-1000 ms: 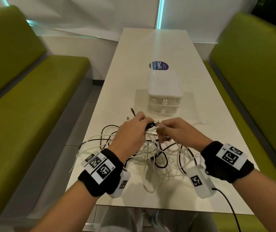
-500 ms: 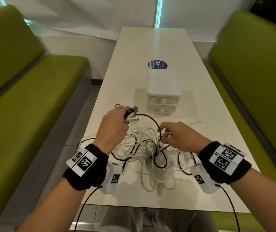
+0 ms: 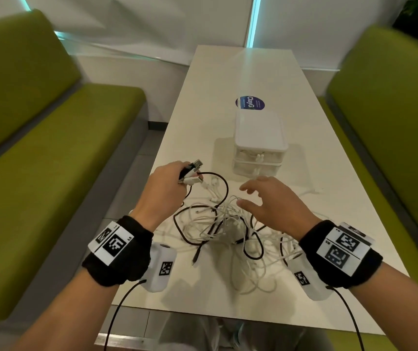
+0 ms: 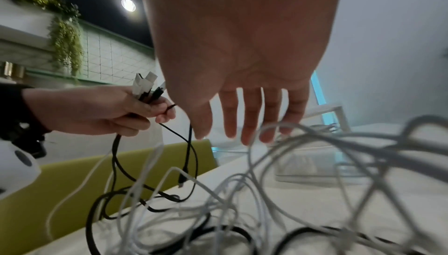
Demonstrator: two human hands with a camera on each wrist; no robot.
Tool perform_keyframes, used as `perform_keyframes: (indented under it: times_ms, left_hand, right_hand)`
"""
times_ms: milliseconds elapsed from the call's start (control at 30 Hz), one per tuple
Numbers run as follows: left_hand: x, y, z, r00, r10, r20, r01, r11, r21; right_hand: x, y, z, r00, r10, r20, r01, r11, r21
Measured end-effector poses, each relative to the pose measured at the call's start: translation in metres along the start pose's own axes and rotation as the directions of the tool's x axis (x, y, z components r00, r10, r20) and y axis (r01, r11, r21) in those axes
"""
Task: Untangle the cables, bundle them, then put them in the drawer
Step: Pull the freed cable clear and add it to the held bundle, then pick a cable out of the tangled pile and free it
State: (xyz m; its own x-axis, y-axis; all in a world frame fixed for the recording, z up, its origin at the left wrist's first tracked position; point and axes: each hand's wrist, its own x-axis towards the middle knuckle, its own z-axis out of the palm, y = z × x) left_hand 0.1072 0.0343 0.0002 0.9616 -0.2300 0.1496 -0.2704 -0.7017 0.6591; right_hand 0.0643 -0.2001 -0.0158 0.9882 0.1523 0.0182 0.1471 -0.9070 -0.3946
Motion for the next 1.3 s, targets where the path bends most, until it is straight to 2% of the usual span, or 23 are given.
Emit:
perform_keyframes:
  times_ms: [100,200,300,433,567,700,833,933,1100,1167,1300]
  left_hand:
    - [-0.004,-0.005,-0.008,1.0,0.0,0.004,0.0,0.999,-0.041]
    - [-0.006,-0.016,-0.021,0.999,-0.031,-0.017,0.03,0.996,-0.086]
    - [-0.006,-0.035,-0.041,0.992,-0.095,-0.082,0.088,0.992,-0.087]
    - [-0.007,-0.065,-0.065,0.972,-0.167,-0.164,0.174,0.984,0.034]
    - [-0.01,-0.083,-0.075,0.965,-0.178,-0.193,0.209,0.965,0.159]
    - [-0.015,-0.103,-0.097,0.933,-0.259,-0.249,0.315,0.923,0.221]
    - [-0.025,-0.122,-0.12,0.898,-0.313,-0.308,0.392,0.887,0.243]
    - [-0.03,-0.13,-0.122,0.89,-0.374,-0.261,0.432,0.876,0.215]
    - [-0.037,-0.132,-0.101,0.912,-0.401,-0.091,0.408,0.91,0.075]
    - [-0.039,-0.124,-0.088,0.917,-0.398,-0.018,0.398,0.914,0.082]
    - [-0.037,-0.111,-0.062,0.936,-0.349,0.044,0.347,0.936,0.053]
  right_hand:
    - [0.014,-0.031,-0.001,0.996,-0.076,-0.041,0.081,0.988,0.13]
    - [0.03,-0.056,0.005,0.991,-0.115,-0.072,0.125,0.978,0.167]
    - [0.045,-0.074,0.014,0.991,-0.133,-0.007,0.131,0.972,0.196]
    - [0.056,-0.096,0.033,0.979,-0.165,0.12,0.146,0.978,0.15]
    - [0.066,-0.117,0.053,0.96,-0.199,0.196,0.189,0.979,0.072]
    - [0.072,-0.119,0.07,0.934,-0.129,0.332,0.179,0.976,-0.123]
    - [0.07,-0.106,0.075,0.92,-0.099,0.38,0.161,0.978,-0.136]
    - [0.068,-0.102,0.076,0.916,-0.089,0.392,0.142,0.984,-0.109]
    - [0.062,-0.109,0.083,0.909,-0.057,0.414,0.095,0.993,-0.072]
    - [0.058,-0.11,0.084,0.911,-0.06,0.409,0.099,0.992,-0.076]
    - [0.059,-0.106,0.077,0.921,-0.056,0.386,0.06,0.998,0.002]
